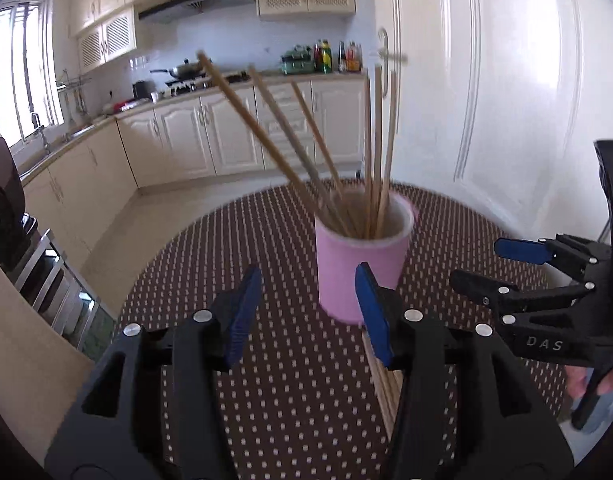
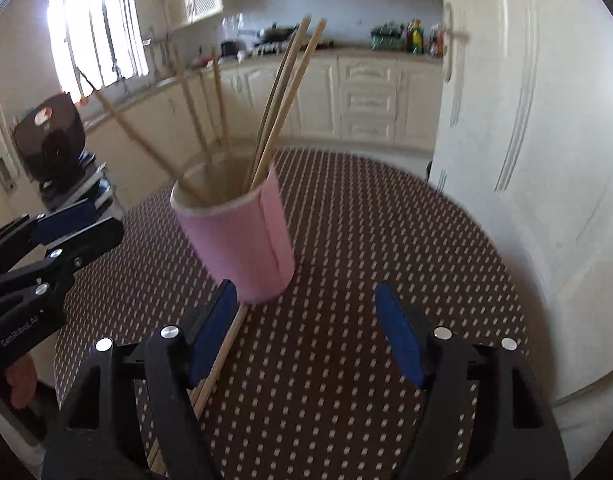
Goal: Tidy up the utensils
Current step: 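Pull both grippers back from the cup down toward the remaining chopsticks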
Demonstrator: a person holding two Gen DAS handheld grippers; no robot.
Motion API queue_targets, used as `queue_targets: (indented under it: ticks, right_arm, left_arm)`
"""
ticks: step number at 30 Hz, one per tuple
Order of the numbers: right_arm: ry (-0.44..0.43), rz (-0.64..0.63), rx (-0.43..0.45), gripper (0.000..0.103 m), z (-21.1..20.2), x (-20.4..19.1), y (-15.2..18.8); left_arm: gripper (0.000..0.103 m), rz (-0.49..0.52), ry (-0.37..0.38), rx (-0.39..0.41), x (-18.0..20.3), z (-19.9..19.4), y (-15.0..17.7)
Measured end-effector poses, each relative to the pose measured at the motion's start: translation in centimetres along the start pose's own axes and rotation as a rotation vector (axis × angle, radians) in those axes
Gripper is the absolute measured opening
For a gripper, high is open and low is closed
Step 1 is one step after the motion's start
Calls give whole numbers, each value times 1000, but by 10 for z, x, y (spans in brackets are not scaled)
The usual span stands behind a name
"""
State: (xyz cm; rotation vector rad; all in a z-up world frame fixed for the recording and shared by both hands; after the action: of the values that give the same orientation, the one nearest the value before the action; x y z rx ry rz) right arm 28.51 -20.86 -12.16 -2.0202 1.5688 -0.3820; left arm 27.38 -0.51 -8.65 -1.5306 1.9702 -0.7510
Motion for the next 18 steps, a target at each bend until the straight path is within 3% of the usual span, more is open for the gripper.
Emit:
queue_targets:
  ticks: [5, 10, 18]
  right_arm:
    - [-41, -47, -175, 68, 14, -16, 21]
    - [-49, -92, -295, 68, 24, -33, 34]
    - [-110, -77, -523, 62, 48, -52, 59]
  left_arm:
    - [49, 82, -6, -69, 9, 3, 21]
    - [49, 126, 14, -148, 15, 6, 38]
    - [51, 125, 64, -362, 15, 23, 67]
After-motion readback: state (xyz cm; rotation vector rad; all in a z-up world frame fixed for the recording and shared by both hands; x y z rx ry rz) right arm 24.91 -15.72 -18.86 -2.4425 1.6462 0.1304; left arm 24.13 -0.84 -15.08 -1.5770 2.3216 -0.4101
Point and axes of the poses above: each gripper's, at about its wrist camera, not at the fingertips, and z roughly the way its jaws point, x to its right, y to its underside, the point moved 8 cm from there along z, roughly the way its jaws point, and after that the axes turned 9 degrees about -x, right-handed, at the moved point
